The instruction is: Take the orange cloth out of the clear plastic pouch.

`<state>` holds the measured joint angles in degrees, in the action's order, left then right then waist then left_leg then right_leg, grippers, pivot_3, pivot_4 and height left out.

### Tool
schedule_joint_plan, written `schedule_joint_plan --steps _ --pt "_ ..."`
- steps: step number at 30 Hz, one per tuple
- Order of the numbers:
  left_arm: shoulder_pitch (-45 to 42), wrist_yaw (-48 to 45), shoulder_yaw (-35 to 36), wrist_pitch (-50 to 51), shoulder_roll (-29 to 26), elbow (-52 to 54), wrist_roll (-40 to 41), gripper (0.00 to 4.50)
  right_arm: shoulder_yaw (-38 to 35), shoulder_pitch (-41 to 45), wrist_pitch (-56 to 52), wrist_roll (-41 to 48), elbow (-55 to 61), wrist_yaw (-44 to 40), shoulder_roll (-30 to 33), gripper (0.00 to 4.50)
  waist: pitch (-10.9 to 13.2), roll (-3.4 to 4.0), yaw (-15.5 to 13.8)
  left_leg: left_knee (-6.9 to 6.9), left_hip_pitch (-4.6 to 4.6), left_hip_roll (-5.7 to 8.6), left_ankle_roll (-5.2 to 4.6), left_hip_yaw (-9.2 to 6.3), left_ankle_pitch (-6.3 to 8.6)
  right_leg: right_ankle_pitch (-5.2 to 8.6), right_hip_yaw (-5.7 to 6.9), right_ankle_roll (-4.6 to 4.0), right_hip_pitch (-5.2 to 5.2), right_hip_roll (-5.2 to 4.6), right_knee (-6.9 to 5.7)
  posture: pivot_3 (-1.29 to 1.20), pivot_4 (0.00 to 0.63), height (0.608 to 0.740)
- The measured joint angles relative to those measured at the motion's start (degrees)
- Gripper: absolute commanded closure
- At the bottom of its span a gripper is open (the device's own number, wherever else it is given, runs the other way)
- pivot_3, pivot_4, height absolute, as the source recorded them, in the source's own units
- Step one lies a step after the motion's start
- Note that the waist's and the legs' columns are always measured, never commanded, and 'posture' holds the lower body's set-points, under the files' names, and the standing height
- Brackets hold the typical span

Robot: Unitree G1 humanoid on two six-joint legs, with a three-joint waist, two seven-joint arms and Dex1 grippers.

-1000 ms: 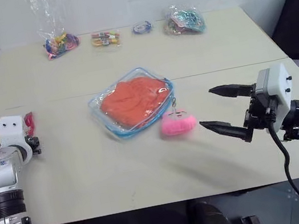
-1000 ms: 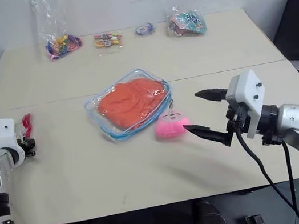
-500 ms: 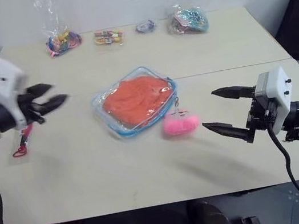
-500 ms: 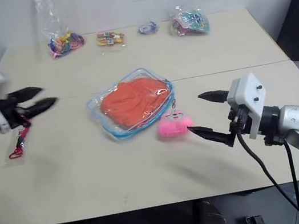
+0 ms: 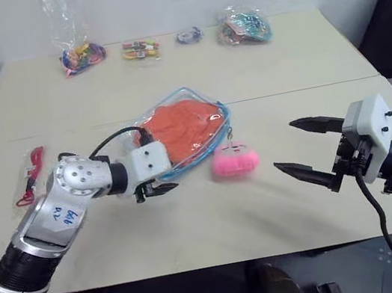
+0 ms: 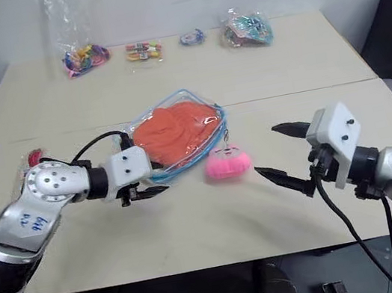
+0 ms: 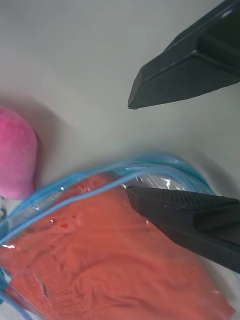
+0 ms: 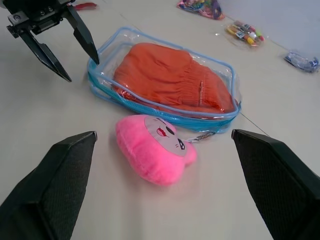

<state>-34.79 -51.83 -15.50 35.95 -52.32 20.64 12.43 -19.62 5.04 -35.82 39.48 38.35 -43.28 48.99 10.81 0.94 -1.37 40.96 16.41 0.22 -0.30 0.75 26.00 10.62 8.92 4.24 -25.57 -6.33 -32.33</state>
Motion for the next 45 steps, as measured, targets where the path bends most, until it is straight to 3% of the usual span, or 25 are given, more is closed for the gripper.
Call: schedule_joint_plan --steps 2,5,8,13,25,29,31,34,41,45 --pt "-0.3 2.1 -3.8 -2.3 0.7 -0.9 -5.0 1.91 -0.9 -1.4 -0.3 0.0 0.9 0.6 0.0 0.0 0.0 0.0 -0.2 0.02 0.03 0.02 -0.05 -0.04 0.02 0.0 0.01 0.01 0.0 -0.01 0.01 0.0 0.15 0.74" --pt "-1.8 5.7 -5.0 -3.1 3.2 -3.5 -9.0 2.41 -1.1 -2.2 -0.5 0.0 2.0 1.2 0.0 0.0 0.0 -0.01 -0.4 0.06 0.09 0.03 -0.12 -0.08 0.05 -0.02 0.02 0.03 0.0 -0.01 0.03 0.0 0.15 0.74" --pt "-2.1 6.0 -5.9 -4.4 3.9 -3.6 -11.3 3.37 -1.4 -3.3 -0.5 0.0 2.3 1.8 0.0 0.0 0.0 -0.01 -0.2 0.05 0.09 0.02 -0.17 -0.07 0.07 -0.02 0.03 0.03 0.0 -0.01 0.04 0.0 0.15 0.74" --pt "-0.3 5.3 -6.9 -4.8 4.3 -3.4 -12.6 4.47 -2.1 -3.5 -0.5 0.1 2.3 2.4 0.0 0.0 0.0 -0.01 -0.2 0.07 0.09 0.01 -0.17 -0.08 0.07 -0.02 0.03 0.03 0.0 -0.02 0.03 0.0 0.15 0.74" --pt "3.7 4.6 -4.8 -6.7 4.2 -3.3 -12.8 4.47 -2.1 -3.4 -0.5 0.2 2.3 2.5 0.0 0.0 0.0 -0.01 -0.2 0.07 0.08 0.0 -0.18 -0.08 0.08 -0.02 0.02 0.03 0.0 -0.02 0.04 0.0 0.15 0.74" --pt "4.1 1.0 -3.8 -21.0 2.5 -8.6 -12.8 4.47 -2.0 -3.8 -0.2 0.1 2.1 0.5 0.8 0.0 0.0 0.0 -0.2 0.07 0.08 0.01 -0.18 -0.11 0.08 -0.01 0.05 0.03 0.0 -0.05 0.04 0.0 0.15 0.74" --pt "2.6 -1.8 -3.7 -37.8 0.2 -18.2 -14.1 4.47 -1.9 -5.7 0.8 0.1 2.0 -2.9 2.2 0.0 0.0 0.0 -0.2 0.06 0.08 0.0 -0.19 -0.11 0.08 -0.01 0.08 0.02 0.0 -0.04 0.06 0.0 0.15 0.74" --pt "0.1 -4.5 -3.6 -51.1 -0.7 -27.1 -15.1 4.47 -1.9 -6.6 1.0 0.1 1.9 -5.4 2.5 0.0 0.0 0.0 -0.2 0.07 0.08 0.02 -0.21 -0.07 0.1 -0.02 0.08 0.03 0.0 -0.05 0.05 0.0 0.15 0.74" --pt "-15.6 -10.5 -5.9 -93.6 5.7 -61.1 -16.9 4.47 -3.2 -11.6 2.9 -0.1 1.9 -11.4 4.2 0.0 0.0 -0.03 -0.6 0.18 0.12 0.11 -0.39 0.07 0.17 -0.07 0.17 0.13 0.01 -0.11 0.06 0.0 0.15 0.74" --pt "-23.7 -10.0 -7.2 -107.7 8.6 -76.0 -20.8 4.47 -4.3 -13.3 3.5 -0.6 1.9 -11.8 4.2 0.0 0.0 -0.07 -0.5 0.2 0.13 0.13 -0.45 0.16 0.2 -0.12 0.16 0.2 0.01 -0.08 0.11 0.0 0.15 0.74"
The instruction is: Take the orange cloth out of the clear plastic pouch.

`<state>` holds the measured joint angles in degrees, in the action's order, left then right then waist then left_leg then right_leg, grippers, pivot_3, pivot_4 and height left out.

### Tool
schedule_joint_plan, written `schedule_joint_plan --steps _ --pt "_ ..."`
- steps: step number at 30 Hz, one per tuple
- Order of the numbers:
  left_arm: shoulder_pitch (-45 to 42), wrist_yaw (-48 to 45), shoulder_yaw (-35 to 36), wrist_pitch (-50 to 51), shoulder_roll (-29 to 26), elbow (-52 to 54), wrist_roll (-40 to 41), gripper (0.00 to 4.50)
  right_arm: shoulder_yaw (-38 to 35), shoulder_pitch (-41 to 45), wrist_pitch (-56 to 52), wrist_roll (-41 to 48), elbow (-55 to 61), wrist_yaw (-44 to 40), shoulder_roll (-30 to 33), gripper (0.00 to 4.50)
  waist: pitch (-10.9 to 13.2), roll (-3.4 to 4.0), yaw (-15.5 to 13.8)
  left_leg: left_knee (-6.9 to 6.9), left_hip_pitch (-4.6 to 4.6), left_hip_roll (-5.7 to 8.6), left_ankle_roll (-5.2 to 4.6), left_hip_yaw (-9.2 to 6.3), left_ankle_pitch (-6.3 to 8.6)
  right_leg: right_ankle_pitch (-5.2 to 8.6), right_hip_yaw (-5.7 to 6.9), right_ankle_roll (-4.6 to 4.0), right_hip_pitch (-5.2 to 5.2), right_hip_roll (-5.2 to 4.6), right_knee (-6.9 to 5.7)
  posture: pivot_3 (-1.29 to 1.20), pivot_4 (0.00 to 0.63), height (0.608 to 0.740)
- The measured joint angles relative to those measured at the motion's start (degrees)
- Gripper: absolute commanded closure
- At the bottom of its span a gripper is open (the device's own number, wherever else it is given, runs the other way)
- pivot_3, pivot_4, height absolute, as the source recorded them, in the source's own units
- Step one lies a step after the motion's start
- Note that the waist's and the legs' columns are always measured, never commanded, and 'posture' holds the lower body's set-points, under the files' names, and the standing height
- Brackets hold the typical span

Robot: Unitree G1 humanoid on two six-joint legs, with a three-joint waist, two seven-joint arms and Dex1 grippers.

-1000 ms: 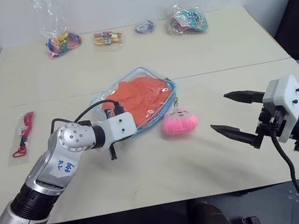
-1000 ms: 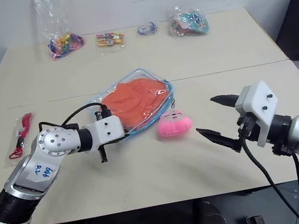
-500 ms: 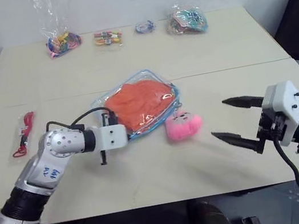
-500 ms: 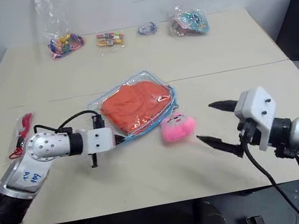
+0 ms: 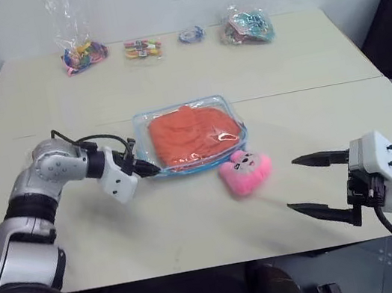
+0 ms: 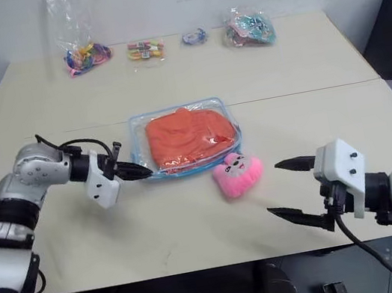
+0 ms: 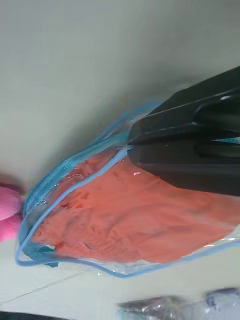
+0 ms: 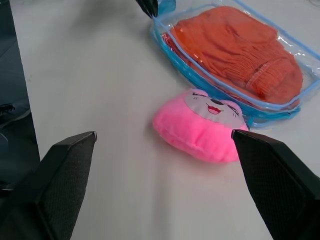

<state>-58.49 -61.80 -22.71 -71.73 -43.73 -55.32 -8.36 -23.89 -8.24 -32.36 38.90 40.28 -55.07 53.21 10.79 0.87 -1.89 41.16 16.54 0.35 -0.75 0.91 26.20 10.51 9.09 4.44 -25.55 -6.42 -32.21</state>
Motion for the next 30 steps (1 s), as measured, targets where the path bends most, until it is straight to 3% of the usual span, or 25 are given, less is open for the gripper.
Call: schedule_joint_plan --steps 4,7,8,13,21,30 --pt "-2.8 1.3 -0.4 -4.5 0.7 -6.9 -3.1 4.47 -1.4 -1.6 0.9 -0.7 0.3 0.4 0.0 0.0 0.0 0.0 0.3 -0.02 -0.02 -0.01 -0.03 0.06 0.01 -0.01 -0.02 0.01 0.01 0.0 0.0 0.0 0.15 0.74" --pt "-2.2 -2.7 0.9 2.8 3.5 -8.0 1.5 3.86 -1.5 -2.4 1.0 -0.8 1.6 1.6 -0.4 0.0 0.0 -0.01 0.2 0.05 -0.01 0.0 -0.06 0.04 0.0 -0.02 -0.02 0.04 0.02 -0.01 -0.01 0.0 0.15 0.74" --pt "-0.6 -7.0 2.9 11.0 4.3 -5.4 6.4 3.55 -1.8 -3.0 1.1 -0.8 2.5 2.2 -0.8 0.0 0.0 -0.01 0.3 0.05 -0.01 0.0 -0.08 0.04 0.01 -0.02 -0.03 0.04 0.03 -0.01 -0.02 0.0 0.15 0.74" --pt "8.0 -13.4 6.2 30.6 3.6 10.4 15.1 2.18 -2.7 -4.4 1.1 -0.8 2.5 3.2 -1.2 0.0 0.0 -0.02 0.6 0.04 -0.04 -0.05 -0.09 0.04 0.01 -0.02 -0.07 0.04 0.02 0.01 0.0 0.0 0.15 0.74" --pt "15.2 -10.1 9.2 51.0 1.1 32.0 16.7 2.18 -2.8 -3.0 1.3 -1.1 2.4 3.9 -1.3 0.0 0.0 -0.01 0.1 0.1 -0.04 -0.01 -0.08 -0.05 0.01 -0.02 -0.15 0.04 0.06 -0.02 -0.01 0.0 0.15 0.74" --pt "15.6 3.5 7.9 46.8 2.6 32.1 -0.2 2.18 -2.4 -2.6 1.3 -1.1 2.3 4.4 -2.0 0.0 0.0 -0.01 0.3 0.05 -0.05 -0.02 -0.08 -0.01 0.01 -0.03 -0.14 0.06 0.08 0.03 0.04 0.0 0.15 0.74"
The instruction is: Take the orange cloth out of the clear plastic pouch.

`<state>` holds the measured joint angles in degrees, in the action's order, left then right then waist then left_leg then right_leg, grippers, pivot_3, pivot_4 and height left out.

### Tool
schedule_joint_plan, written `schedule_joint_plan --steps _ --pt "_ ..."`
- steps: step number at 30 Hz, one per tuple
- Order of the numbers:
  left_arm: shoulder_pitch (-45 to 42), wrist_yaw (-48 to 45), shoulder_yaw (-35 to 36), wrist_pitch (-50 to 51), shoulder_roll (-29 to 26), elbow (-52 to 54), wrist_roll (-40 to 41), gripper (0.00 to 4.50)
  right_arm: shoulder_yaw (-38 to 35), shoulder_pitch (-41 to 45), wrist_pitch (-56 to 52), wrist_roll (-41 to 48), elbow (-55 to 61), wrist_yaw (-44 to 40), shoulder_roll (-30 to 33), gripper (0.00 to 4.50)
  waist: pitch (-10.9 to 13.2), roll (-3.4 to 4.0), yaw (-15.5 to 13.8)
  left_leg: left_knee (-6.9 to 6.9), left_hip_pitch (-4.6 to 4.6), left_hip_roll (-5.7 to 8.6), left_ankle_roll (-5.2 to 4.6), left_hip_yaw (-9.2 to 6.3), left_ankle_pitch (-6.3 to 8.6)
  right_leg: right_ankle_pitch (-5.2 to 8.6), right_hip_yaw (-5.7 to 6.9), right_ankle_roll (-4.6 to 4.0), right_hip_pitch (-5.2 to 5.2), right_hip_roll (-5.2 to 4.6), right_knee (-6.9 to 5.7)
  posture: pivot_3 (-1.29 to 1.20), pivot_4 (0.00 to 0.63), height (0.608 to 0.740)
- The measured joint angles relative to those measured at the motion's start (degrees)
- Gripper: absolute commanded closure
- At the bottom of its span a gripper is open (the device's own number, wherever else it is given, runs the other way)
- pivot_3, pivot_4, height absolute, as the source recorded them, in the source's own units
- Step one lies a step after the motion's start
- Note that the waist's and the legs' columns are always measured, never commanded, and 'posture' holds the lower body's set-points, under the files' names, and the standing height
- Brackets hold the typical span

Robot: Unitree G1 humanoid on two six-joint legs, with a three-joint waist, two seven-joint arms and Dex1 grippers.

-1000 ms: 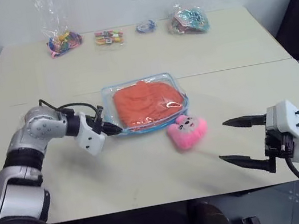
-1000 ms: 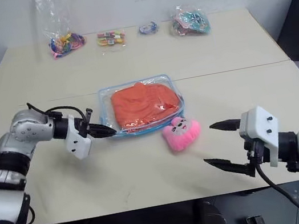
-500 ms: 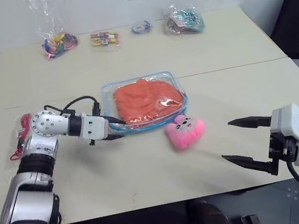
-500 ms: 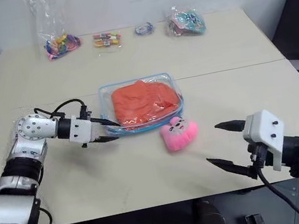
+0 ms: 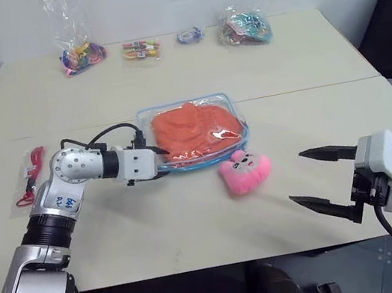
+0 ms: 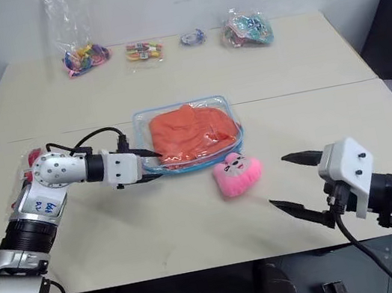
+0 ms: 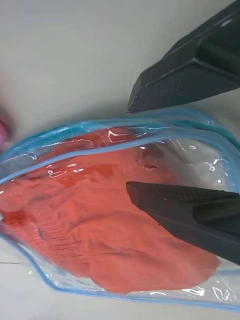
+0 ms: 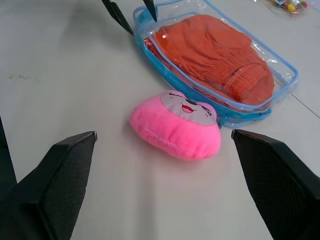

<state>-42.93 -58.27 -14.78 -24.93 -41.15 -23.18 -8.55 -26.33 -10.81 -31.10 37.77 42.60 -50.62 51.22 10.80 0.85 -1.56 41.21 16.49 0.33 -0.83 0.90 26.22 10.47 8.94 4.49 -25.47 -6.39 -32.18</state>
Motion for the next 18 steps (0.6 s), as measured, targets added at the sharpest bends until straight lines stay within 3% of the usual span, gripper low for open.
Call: schedule_joint_plan --steps 6,9,14,18 --pt "0.0 4.4 -1.8 -1.4 0.8 -2.4 -6.0 2.18 0.0 0.3 0.0 0.0 0.0 0.0 0.0 0.0 0.0 0.0 -0.1 0.0 0.0 0.01 0.0 0.0 0.0 0.0 0.0 0.0 0.0 -0.01 0.0 0.0 0.15 0.74" --pt "0.0 4.6 -2.0 -1.6 1.1 -2.5 -6.3 2.76 0.0 0.4 0.0 0.0 -0.1 0.0 0.0 0.0 0.0 0.0 -0.1 0.0 0.0 0.01 0.0 0.0 0.0 0.0 0.0 0.0 0.0 -0.02 -0.01 0.0 0.15 0.74" --pt "0.0 4.1 -1.9 -2.4 1.7 -2.5 -5.2 4.34 0.0 0.4 0.0 0.0 -0.1 0.0 0.0 0.0 0.0 0.0 -0.1 0.01 -0.01 0.01 0.0 0.0 0.0 0.0 0.0 0.0 0.0 -0.02 -0.01 0.0 0.15 0.74" --pt "-0.1 1.8 -1.7 -6.7 1.2 -4.9 -2.5 4.46 0.0 0.5 0.2 0.0 -0.4 -0.7 0.0 0.0 0.0 0.0 0.0 0.0 -0.02 -0.01 0.0 0.01 0.0 0.0 0.01 0.0 0.0 -0.02 -0.01 0.0 0.15 0.74"
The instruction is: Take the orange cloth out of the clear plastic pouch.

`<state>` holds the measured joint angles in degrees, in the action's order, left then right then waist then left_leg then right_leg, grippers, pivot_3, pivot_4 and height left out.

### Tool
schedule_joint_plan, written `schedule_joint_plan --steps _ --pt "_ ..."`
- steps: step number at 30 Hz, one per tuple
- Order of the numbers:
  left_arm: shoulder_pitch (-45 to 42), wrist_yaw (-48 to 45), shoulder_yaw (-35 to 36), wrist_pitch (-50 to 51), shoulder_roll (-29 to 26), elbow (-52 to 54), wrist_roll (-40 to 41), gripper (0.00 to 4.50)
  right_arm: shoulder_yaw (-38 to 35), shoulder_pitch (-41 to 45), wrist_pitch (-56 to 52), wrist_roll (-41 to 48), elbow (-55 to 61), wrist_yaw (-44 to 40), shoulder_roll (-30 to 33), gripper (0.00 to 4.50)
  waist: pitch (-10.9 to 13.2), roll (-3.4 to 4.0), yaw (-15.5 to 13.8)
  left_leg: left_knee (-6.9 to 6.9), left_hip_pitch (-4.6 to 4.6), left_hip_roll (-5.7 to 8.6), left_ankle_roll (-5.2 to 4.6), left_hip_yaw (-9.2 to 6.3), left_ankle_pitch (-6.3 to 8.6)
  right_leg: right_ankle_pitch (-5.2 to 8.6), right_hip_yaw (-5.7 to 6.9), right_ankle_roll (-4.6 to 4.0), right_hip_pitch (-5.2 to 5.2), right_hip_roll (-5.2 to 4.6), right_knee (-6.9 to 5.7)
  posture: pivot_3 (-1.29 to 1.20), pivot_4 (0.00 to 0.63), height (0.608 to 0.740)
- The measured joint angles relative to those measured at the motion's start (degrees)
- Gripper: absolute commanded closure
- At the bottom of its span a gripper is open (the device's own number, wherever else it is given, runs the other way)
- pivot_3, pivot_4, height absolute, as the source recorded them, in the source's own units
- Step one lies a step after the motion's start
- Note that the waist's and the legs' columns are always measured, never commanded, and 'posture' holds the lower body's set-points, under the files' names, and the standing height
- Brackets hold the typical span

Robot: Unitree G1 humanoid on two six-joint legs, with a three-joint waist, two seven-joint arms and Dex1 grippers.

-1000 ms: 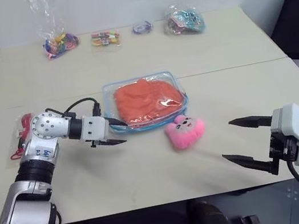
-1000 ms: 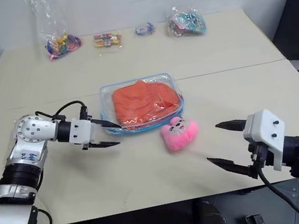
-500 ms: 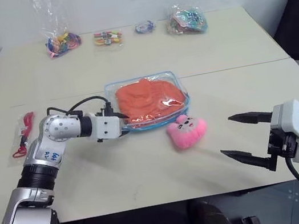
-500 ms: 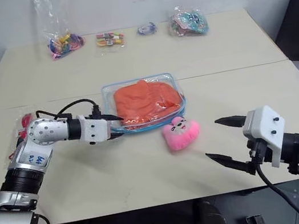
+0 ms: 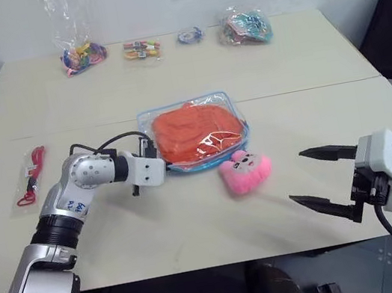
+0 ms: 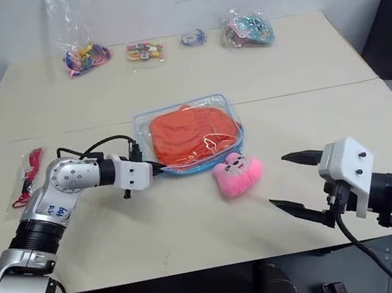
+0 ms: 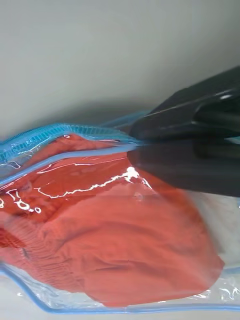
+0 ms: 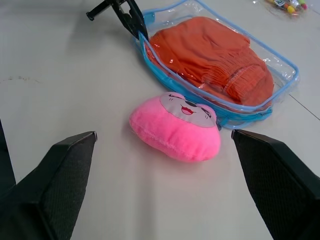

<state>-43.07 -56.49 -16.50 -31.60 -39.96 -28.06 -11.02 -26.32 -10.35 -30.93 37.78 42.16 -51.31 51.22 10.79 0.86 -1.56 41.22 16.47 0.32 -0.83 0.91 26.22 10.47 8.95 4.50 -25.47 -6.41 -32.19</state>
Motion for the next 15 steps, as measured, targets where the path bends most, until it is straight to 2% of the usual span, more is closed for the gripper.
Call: schedule_joint_plan --steps 2,7,15 --pt "-0.3 -1.2 0.2 -3.6 -0.9 -2.2 1.3 4.46 0.0 0.0 0.1 0.0 -0.3 -0.5 0.0 0.0 0.0 0.0 0.0 -0.01 -0.02 0.0 0.0 0.01 0.0 0.0 0.01 0.0 0.0 0.0 0.0 0.0 0.15 0.74" --pt "-2.7 -3.5 0.2 -20.7 -3.7 -11.9 3.1 4.46 0.0 0.0 0.6 0.1 -1.0 -2.2 0.0 0.0 0.0 0.0 0.0 -0.01 -0.04 0.0 0.0 0.02 0.0 0.0 0.03 0.0 0.0 -0.02 0.0 0.0 0.15 0.74" --pt "-5.1 -3.9 -0.1 -27.4 -3.7 -19.0 2.6 4.46 0.0 0.0 0.7 0.1 -1.2 -3.7 0.1 0.0 0.0 0.0 -0.1 0.0 -0.01 0.03 -0.01 0.02 0.01 0.0 0.05 0.01 0.0 -0.02 0.0 0.0 0.15 0.74"
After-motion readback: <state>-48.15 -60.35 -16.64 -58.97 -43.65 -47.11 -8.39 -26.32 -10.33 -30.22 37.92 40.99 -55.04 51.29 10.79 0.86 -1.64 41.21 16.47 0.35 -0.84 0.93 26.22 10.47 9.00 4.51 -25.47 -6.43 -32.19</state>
